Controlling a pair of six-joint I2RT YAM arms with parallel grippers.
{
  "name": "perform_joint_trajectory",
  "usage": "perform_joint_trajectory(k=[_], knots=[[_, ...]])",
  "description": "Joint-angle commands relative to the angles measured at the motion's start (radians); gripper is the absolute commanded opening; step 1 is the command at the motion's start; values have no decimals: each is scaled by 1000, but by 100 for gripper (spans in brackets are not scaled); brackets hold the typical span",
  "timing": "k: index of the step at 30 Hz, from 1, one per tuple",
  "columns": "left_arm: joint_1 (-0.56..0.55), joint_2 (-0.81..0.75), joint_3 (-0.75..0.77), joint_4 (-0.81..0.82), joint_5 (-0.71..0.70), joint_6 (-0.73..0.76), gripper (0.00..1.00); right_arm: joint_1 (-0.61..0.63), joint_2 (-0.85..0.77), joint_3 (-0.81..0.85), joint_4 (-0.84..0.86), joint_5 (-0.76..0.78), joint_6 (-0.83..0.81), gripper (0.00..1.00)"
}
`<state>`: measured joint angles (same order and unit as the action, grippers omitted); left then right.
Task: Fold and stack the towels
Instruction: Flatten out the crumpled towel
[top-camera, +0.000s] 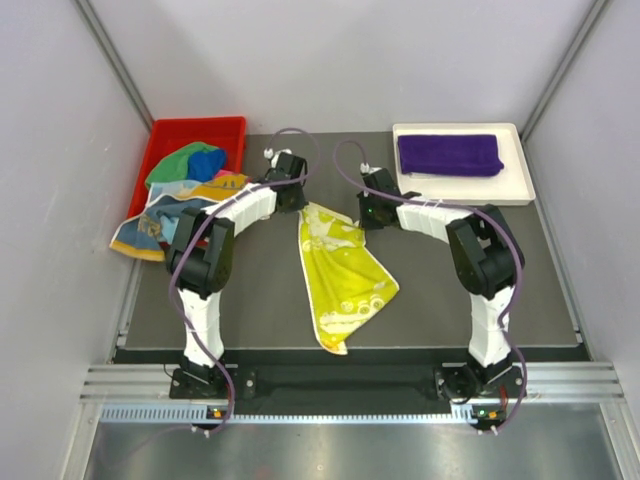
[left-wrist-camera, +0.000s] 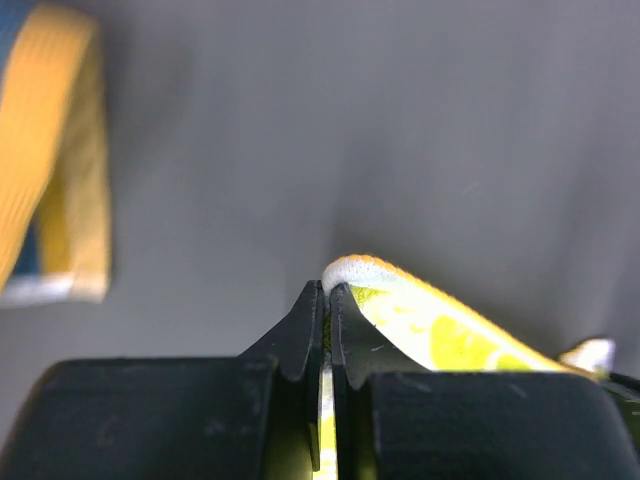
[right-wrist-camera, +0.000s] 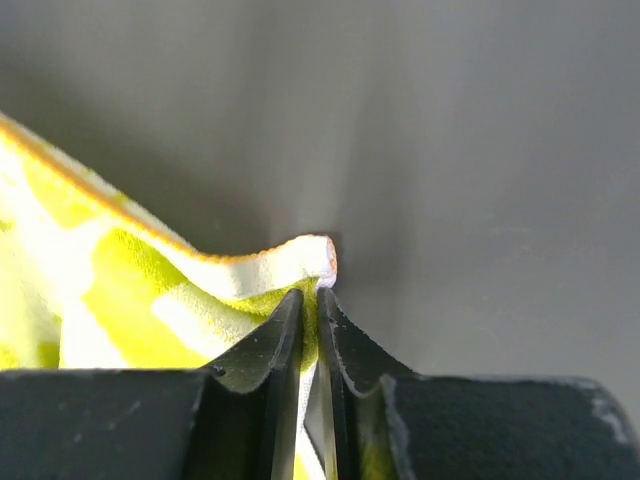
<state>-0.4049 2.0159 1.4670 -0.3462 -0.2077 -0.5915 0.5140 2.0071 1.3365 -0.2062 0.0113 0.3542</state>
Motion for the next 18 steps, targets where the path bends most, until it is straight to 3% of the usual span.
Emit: perform_joint_trajectory(k=[1, 4, 6, 9, 10, 13, 18], knots=[[29, 67, 122, 49, 146, 128, 0, -40, -30, 50, 14, -2, 23, 11], [57, 104, 159, 47, 202, 157, 7, -43, -15, 62, 25, 7, 17, 20], [67, 100, 158, 49, 202, 167, 20, -43, -11, 59, 34, 29, 14, 34], [77, 89, 141, 53, 225, 183, 37, -54, -18, 49, 67, 56, 23, 45], [78, 81, 136, 56, 223, 191, 38, -58, -21, 49, 73, 58, 23, 49], [81, 63, 124, 61, 215, 193, 44, -60, -24, 64, 93, 73, 26, 51], [83, 64, 128, 49, 222, 170, 45, -62, 10, 150, 11, 121, 45, 49]])
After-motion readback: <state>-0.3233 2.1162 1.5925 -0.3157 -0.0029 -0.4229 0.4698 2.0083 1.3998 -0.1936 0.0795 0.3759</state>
